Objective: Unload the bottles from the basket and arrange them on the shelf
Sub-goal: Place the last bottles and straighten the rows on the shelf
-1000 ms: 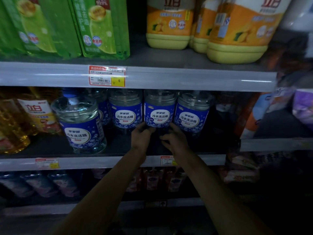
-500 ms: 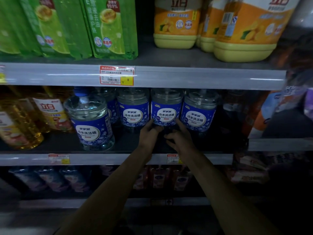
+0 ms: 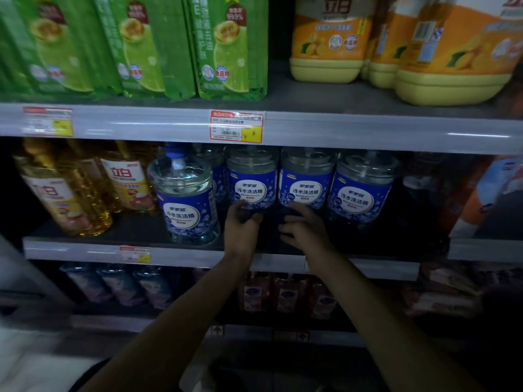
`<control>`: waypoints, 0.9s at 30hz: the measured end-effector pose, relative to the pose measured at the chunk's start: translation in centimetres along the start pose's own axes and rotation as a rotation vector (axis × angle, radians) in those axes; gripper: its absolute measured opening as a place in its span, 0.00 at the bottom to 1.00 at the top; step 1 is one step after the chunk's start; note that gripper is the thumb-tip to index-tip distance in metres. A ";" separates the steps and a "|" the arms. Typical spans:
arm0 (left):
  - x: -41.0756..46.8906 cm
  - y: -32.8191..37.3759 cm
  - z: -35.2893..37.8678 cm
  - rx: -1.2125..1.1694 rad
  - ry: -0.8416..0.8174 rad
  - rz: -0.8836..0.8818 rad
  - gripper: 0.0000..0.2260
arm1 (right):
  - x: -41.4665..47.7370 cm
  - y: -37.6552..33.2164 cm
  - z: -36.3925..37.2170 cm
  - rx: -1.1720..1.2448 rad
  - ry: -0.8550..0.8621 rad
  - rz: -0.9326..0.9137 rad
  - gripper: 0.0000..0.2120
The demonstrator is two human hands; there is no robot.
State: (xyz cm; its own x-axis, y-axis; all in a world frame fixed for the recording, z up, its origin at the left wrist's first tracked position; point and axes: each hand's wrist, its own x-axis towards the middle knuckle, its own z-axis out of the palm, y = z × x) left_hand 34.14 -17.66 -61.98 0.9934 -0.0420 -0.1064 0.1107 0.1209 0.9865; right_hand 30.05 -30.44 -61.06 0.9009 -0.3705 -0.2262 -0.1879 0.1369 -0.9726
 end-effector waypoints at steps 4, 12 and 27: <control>0.6 0.2 -1.7 0.008 -0.047 0.027 0.28 | 0.1 0.2 1.8 -0.033 -0.065 0.032 0.34; 1.7 0.3 -2.2 -0.022 -0.137 0.045 0.28 | 0.9 1.1 4.9 0.096 -0.111 0.023 0.43; 1.9 0.1 -1.6 0.028 -0.134 0.097 0.24 | 0.9 1.3 5.3 0.063 -0.056 -0.046 0.41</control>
State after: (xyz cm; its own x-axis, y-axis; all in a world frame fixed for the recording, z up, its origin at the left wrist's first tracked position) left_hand 36.09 -16.10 -62.28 0.9865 -0.1638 0.0053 0.0117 0.1029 0.9946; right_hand 32.67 -25.68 -62.24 0.9287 -0.3264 -0.1763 -0.1223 0.1793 -0.9762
